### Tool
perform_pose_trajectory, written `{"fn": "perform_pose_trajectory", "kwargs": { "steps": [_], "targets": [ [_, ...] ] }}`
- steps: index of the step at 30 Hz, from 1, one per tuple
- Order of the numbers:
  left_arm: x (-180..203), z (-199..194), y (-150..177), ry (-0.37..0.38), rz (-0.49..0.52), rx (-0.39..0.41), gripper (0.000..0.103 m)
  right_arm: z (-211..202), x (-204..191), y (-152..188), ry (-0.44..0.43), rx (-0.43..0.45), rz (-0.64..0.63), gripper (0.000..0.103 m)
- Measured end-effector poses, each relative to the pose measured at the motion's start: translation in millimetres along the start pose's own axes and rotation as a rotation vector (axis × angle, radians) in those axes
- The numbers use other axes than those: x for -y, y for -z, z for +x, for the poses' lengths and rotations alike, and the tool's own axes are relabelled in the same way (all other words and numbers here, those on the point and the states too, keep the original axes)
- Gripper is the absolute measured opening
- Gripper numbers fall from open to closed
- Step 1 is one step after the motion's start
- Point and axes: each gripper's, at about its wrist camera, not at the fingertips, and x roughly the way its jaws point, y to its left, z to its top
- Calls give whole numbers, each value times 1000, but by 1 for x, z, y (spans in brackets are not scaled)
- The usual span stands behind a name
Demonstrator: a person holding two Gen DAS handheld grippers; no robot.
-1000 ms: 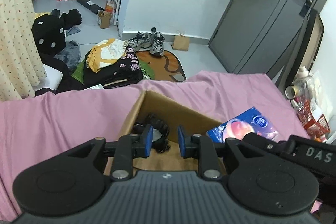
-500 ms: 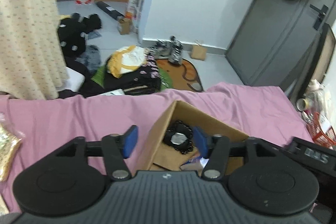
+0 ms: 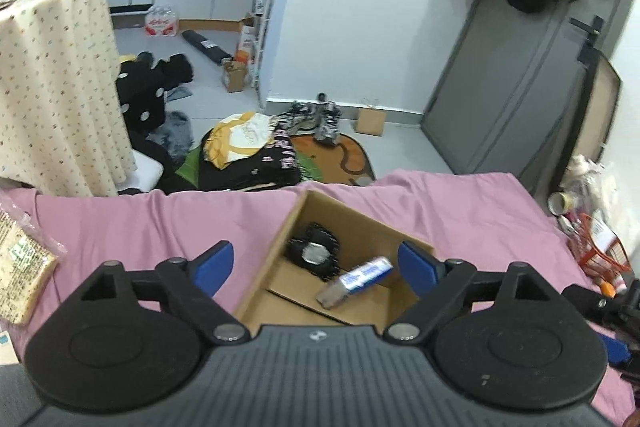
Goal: Organize soft objects
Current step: 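Carry the lace patch into the box with the left tool while the right tool drops the tissue pack in, then grasp the blue denim cloth with the left tool while the right tool grasps the orange burger plush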
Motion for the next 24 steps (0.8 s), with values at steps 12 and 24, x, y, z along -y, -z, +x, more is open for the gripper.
{"fn": "perform_pose_trajectory", "kwargs": {
  "steps": [12, 24],
  "targets": [
    [51, -34, 26, 60, 90, -26, 90, -30, 49, -6, 2, 14, 11, 90],
    [93, -49, 62, 48, 142, -37, 90, -21, 104, 5, -84, 9, 104, 93]
  ]
}}
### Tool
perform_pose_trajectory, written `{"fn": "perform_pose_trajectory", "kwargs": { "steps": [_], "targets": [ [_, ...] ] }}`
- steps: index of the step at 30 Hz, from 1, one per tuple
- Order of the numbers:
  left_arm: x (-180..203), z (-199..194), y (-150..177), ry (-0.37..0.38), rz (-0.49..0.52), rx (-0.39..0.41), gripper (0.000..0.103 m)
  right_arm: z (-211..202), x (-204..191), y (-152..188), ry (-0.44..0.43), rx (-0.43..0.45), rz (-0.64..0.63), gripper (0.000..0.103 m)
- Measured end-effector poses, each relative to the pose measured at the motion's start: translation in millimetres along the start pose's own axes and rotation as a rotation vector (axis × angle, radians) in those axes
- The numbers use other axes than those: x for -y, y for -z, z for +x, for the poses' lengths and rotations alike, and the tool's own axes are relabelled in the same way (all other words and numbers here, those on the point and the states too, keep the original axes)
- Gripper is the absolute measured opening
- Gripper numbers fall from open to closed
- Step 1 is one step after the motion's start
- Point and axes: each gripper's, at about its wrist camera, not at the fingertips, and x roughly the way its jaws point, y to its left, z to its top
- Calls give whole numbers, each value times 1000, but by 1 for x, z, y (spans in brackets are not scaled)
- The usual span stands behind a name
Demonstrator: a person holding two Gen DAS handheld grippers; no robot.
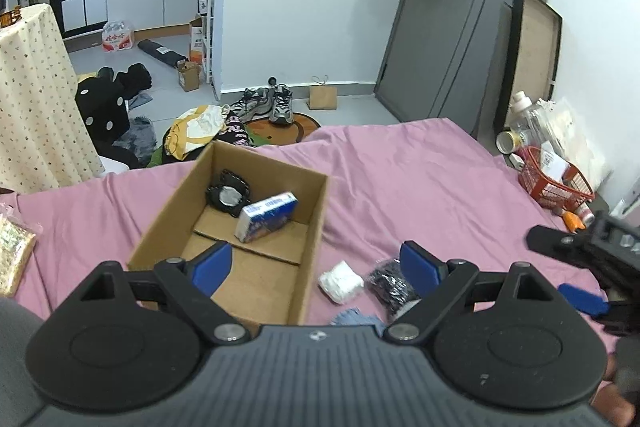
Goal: Organize soft objects
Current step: 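Grasp the blue denim cloth with the left tool while the right tool grasps the orange burger plush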
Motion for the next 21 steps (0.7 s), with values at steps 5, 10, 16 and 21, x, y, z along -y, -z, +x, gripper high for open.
{"fn": "perform_pose_trajectory", "kwargs": {
  "steps": [5, 10, 16, 21],
  "targets": [
    [17, 2, 19, -36, 10, 1, 89, 16, 33, 11, -3, -9, 76, 91],
    [31, 13, 35, -61, -19, -24, 86, 17, 54, 12, -34, -21, 127, 88],
    [39, 28, 49, -110, -84, -48, 81, 29, 72, 12, -71, -61, 164, 80],
    [42, 43, 60, -135, -142, -83, 72, 36, 81, 14, -106, -95, 168, 75]
  ]
}}
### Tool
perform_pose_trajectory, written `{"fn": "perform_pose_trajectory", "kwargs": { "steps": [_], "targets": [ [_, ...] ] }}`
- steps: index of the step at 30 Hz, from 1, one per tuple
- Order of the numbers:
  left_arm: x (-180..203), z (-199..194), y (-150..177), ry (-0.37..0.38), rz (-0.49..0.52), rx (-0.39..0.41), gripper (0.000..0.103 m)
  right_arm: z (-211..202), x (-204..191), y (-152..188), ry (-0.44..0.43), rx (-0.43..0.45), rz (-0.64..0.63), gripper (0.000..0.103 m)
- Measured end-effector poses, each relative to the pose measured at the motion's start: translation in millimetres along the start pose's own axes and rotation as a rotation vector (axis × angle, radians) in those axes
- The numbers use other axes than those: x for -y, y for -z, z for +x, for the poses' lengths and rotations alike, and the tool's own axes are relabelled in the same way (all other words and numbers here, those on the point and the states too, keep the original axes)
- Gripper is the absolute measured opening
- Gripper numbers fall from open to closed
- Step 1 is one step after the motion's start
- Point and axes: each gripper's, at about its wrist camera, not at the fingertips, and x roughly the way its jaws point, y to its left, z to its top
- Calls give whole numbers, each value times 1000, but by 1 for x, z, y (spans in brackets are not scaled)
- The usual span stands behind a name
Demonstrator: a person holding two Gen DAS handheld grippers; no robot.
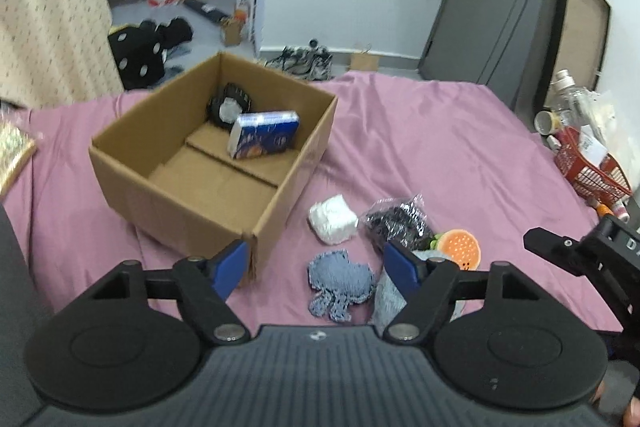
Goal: Organize soft objects
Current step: 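Grasp the blue denim cloth with the left tool while the right tool grasps the orange burger plush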
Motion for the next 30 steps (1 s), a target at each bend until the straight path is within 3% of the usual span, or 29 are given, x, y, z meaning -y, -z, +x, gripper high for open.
{"fn": "perform_pose_trajectory", "kwargs": {
  "steps": [7, 18, 30],
  "targets": [
    [2, 24, 10, 1, -62, -39, 64, 16, 13, -4, -36, -48, 21, 67],
    [5, 65, 18, -18, -100, -82, 63, 40, 30, -9, -23, -86, 67, 58],
    [1, 99, 21, 3, -138, -149, 63, 73, 35, -10, 18, -126, 82, 57]
  ]
}}
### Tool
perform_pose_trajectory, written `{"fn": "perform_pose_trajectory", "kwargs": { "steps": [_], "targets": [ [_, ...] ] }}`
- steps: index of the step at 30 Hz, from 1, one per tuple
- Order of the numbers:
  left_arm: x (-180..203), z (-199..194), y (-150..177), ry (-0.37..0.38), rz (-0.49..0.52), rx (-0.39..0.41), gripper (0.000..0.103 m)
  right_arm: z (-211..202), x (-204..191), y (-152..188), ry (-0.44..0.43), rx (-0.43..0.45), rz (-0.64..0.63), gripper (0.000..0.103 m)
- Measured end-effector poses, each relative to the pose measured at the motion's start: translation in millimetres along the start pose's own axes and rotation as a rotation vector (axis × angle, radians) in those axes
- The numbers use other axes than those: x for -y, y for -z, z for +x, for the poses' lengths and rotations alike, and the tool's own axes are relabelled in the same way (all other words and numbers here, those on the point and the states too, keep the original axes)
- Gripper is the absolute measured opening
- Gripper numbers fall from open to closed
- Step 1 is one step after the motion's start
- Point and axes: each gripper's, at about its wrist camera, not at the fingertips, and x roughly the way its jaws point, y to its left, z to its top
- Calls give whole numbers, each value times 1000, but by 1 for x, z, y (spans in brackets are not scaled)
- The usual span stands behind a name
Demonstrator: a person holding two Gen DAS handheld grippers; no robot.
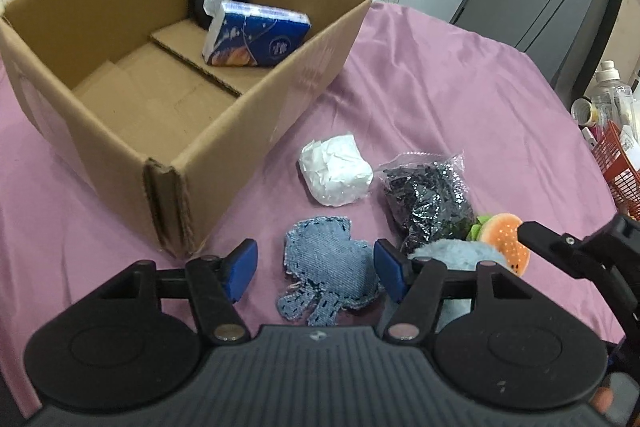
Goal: Organize soft objects
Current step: 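Grasp the blue denim cloth with the left tool while the right tool grasps the orange burger plush, then lower the denim cloth into the box with the left tool while the right tool drops the burger plush in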
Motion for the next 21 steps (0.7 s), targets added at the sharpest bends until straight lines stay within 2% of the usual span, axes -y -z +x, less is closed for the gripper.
{"fn": "perform_pose_trajectory", "kwargs": {
  "steps": [1, 4, 5, 6, 9, 14, 21],
  "targets": [
    [-2, 3, -1, 5, -14, -10, 62, 2, 1, -1, 3, -3, 4, 57],
    [-7, 7, 1, 38, -30, -13, 50, 5, 1, -1, 11, -3, -2, 55],
    [-6, 7, 2, 58, -23, -5, 42, 5, 1, -1, 18, 0, -6, 50],
    [-6, 7, 3, 67, -17, -9, 38, 5, 1, -1, 25, 2, -8, 43],
    [-7, 5, 4, 88, -26, -18, 28, 3, 3, 1, 37, 12, -18, 31],
    [-11, -7, 1, 114, -14, -18, 19, -9, -5, 3, 51, 65, -59, 28],
    [-23, -41, -3, 146, 10, 23, 19, -29, -17, 7, 56, 124, -89, 27]
  ]
}}
